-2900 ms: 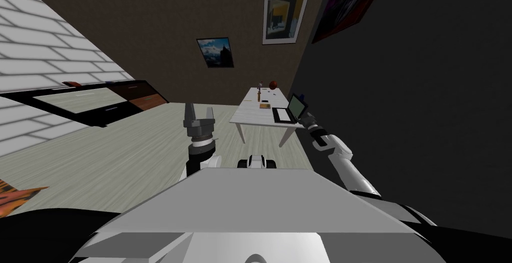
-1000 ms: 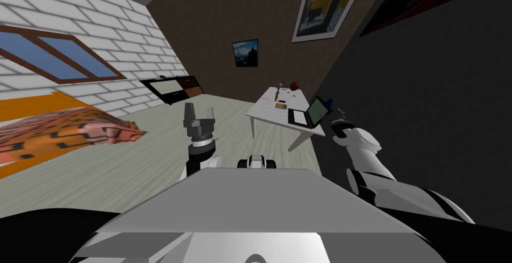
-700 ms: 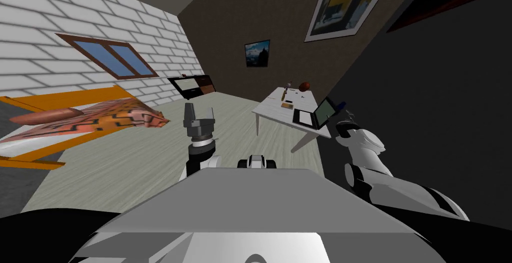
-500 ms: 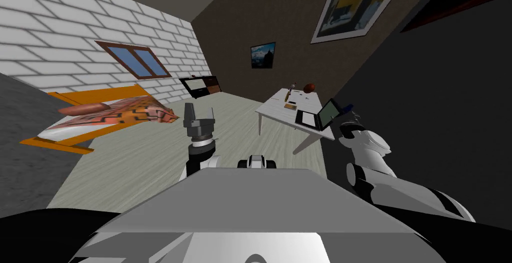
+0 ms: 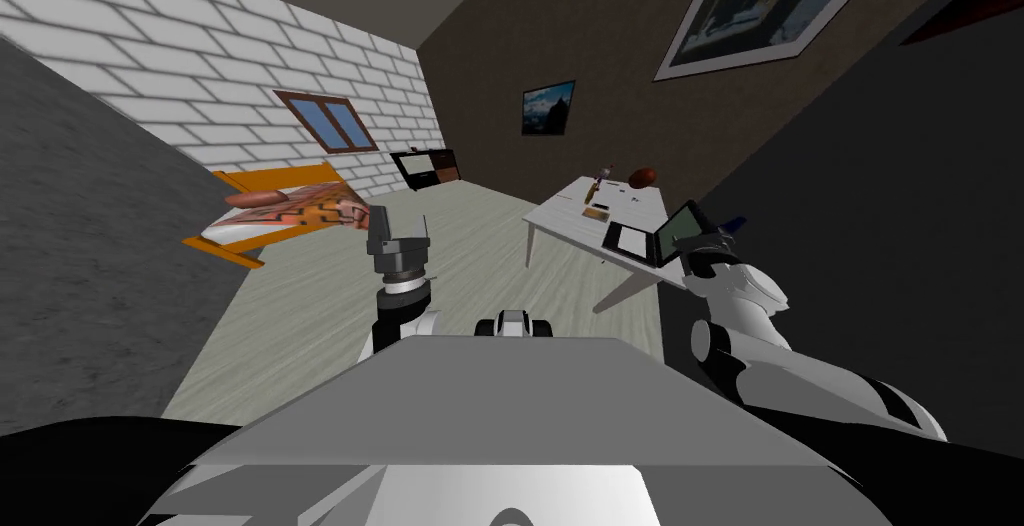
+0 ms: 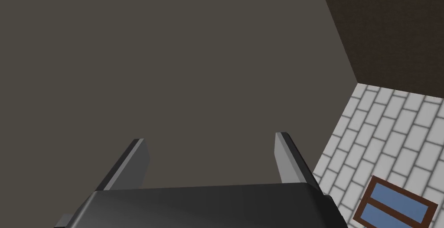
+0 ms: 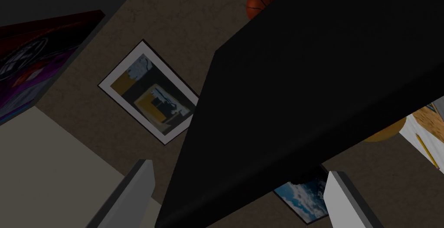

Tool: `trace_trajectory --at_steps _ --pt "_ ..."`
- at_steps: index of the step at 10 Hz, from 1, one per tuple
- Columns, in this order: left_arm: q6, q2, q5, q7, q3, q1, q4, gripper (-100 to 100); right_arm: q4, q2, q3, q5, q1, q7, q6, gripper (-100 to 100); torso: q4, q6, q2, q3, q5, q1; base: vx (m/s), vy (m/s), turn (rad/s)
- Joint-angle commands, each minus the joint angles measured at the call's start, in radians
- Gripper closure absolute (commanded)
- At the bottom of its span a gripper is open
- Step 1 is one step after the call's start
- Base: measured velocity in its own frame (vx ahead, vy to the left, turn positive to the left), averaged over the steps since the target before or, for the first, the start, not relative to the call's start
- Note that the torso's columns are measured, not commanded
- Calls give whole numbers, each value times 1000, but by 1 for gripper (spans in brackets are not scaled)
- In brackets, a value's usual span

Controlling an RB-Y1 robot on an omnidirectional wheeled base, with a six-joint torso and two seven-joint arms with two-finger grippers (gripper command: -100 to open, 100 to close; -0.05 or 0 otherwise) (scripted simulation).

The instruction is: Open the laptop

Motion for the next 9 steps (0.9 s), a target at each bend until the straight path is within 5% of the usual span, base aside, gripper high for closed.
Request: trace_trajectory --at_steps 1,3,7,9 --pt "0 0 0 0 0 1 0 0 -69 7 64 -10 26 -29 -26 100 -1 2 -6 -4 0 0 187 21 -443" --pt "0 0 0 0 0 1 0 0 -69 7 64 -10 26 -29 -26 100 -3 2 -5 -4 3 2 149 22 -227" --pt "0 0 0 0 0 1 0 0 -194 5 182 -32 86 -109 -40 100 2 4 5 3 -1 -5 149 26 -318" --pt "0 0 0 0 0 0 0 0 -214 5 199 -32 86 -109 -40 100 0 0 3 1 0 0 117 20 -201"
